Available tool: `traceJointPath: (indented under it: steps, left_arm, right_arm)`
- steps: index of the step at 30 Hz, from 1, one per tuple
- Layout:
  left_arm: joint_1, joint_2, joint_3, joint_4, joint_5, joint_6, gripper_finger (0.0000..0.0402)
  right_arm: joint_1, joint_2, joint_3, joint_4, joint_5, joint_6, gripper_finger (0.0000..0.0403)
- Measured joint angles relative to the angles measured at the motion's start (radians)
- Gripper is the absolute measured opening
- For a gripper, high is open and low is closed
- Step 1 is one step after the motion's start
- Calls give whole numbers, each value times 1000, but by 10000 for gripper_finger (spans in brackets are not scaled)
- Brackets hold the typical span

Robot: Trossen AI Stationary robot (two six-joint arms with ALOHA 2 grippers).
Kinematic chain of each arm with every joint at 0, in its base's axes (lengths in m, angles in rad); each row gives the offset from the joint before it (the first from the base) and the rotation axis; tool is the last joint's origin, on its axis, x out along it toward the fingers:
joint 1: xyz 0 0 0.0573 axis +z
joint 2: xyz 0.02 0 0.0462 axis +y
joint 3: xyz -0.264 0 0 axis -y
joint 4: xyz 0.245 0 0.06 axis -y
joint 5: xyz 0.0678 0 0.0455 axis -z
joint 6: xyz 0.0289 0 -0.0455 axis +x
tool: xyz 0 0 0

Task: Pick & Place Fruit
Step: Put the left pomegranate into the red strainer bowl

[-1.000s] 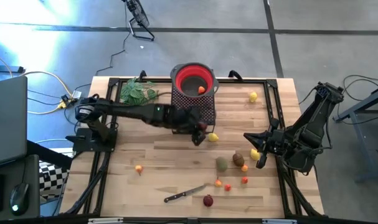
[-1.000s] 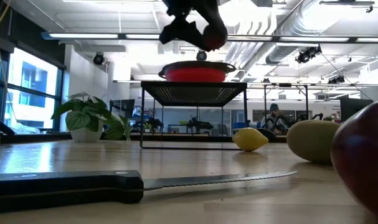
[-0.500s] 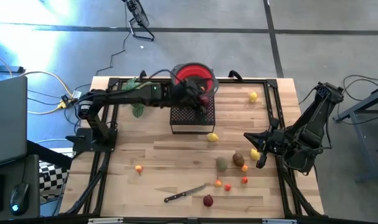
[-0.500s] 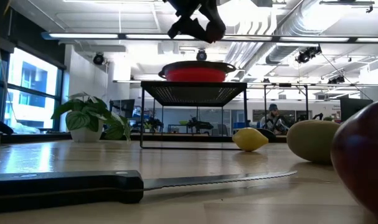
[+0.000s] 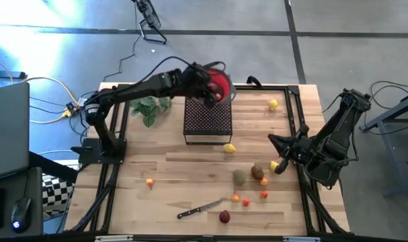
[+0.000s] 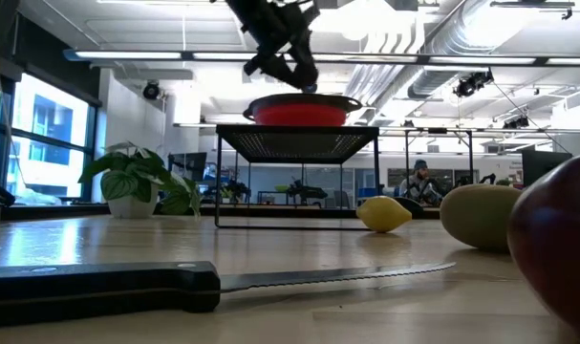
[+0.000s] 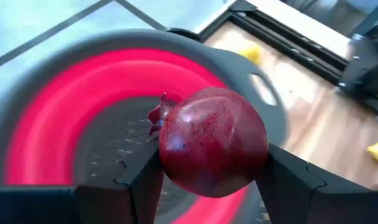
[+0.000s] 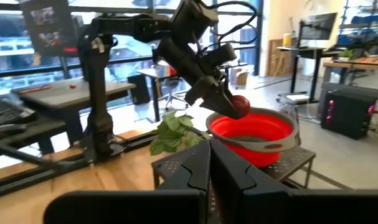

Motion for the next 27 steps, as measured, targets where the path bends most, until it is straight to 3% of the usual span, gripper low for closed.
traceJointPath:
  steps: [13,27]
  left_arm:
    - [148,28,3,3,95,53,214]
    - [134,92,0,22,113,0,214]
  right_arm:
    - [-76,12,0,-12,22,34,3]
    - [-213,13,0,-38,-225,51,3]
